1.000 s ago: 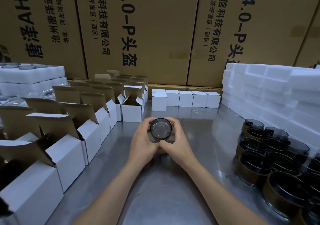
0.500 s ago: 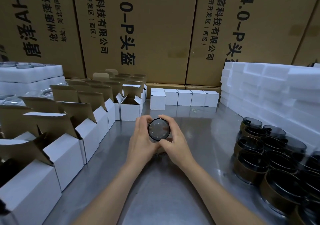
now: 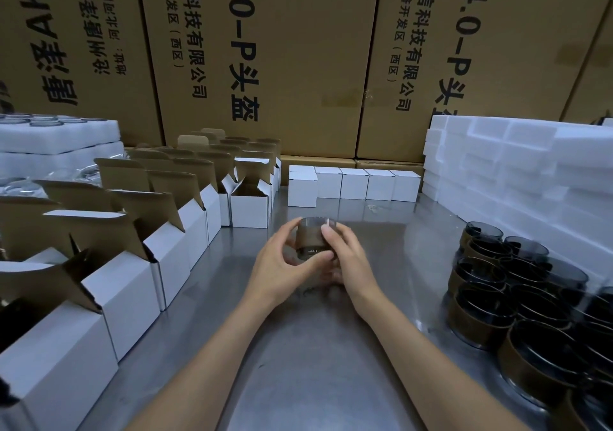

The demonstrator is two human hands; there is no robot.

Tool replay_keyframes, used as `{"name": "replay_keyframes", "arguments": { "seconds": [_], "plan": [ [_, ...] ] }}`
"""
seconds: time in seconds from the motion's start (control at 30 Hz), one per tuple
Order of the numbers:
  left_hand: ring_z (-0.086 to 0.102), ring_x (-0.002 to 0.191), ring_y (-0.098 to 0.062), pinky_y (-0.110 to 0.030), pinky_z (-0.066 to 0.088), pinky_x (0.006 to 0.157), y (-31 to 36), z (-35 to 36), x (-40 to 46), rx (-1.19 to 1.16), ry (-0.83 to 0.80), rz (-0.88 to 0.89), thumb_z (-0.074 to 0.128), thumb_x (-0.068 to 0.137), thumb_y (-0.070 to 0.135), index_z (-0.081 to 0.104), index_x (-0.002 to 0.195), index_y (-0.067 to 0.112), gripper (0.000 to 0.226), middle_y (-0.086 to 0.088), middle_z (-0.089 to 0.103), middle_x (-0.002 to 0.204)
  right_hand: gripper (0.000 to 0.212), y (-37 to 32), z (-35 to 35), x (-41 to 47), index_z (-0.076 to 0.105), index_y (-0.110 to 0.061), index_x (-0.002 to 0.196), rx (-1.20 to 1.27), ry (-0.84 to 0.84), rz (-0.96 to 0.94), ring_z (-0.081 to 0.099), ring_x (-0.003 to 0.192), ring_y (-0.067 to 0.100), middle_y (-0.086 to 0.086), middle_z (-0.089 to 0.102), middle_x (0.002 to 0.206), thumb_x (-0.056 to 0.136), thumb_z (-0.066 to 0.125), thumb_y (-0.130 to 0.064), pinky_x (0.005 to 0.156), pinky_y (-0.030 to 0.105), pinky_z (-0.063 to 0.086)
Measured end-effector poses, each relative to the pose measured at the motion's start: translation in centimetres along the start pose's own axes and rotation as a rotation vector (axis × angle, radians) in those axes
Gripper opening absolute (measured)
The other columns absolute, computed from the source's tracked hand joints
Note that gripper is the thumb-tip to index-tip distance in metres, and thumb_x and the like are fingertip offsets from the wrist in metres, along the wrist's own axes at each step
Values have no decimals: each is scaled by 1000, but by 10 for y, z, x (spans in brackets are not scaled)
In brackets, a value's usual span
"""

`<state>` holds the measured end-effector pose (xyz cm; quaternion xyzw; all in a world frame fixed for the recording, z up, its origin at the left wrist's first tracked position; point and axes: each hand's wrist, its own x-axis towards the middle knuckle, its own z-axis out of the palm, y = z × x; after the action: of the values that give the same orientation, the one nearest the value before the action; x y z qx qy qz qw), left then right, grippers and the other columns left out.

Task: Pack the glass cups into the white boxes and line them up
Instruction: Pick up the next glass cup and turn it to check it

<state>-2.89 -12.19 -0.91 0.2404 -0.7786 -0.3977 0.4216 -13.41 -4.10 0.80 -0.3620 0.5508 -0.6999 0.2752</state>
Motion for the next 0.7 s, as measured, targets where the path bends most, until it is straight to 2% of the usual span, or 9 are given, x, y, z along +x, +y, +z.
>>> {"name": "replay_keyframes", "arguments": {
  "seconds": [0.07,0.17,0.27,0.37,0.43,0.6,0.7],
  "plan": [
    [61,94,-8,-21,52,82,2,0,-1,-4,-25,18,83,66,46,49,126,42,69,21,61,108,25,-1,2,1,62,-17,106,-37,48,6,65,85,17,2,67,93,94,53,-37,75,39,52],
    [62,80,-5,-17,50,72,3,1,0,-17,10,-17,83,67,41,57,111,38,51,15,67,94,35,-2,3,-1,63,-17,98,-105,70,39,63,75,17,0,66,82,92,50,-49,65,36,50],
    [63,75,-4,-17,49,66,3,-1,0,-8,34,-89,80,66,51,64,93,29,38,9,70,83,42,-2,2,-2,67,-22,95,-108,44,54,59,64,13,-2,66,76,89,48,-59,54,29,43],
    [62,72,-9,-22,47,66,4,-2,0,-34,56,-163,69,61,69,69,80,21,52,6,68,75,48,-2,2,-2,67,-23,89,-143,-2,36,47,50,4,-9,57,65,80,50,-67,48,22,37],
    [64,74,-10,-26,49,68,6,-3,1,-46,50,-191,66,57,79,70,79,20,64,5,69,74,56,-1,2,-3,66,-23,84,-183,-5,32,47,47,-1,-16,53,55,68,49,-74,49,19,39],
    [69,76,-9,-31,52,74,8,-3,1,-55,37,-217,60,58,79,71,82,17,67,4,72,72,67,1,1,0,64,-20,82,-229,7,33,49,45,0,-13,51,47,62,46,-81,46,16,40],
    [68,73,-6,-27,51,70,10,-4,-1,-44,24,-218,55,55,79,70,81,16,70,5,71,70,62,3,0,1,64,-22,79,-219,3,15,49,46,0,-14,51,47,63,48,-79,46,15,40]
  ]
}}
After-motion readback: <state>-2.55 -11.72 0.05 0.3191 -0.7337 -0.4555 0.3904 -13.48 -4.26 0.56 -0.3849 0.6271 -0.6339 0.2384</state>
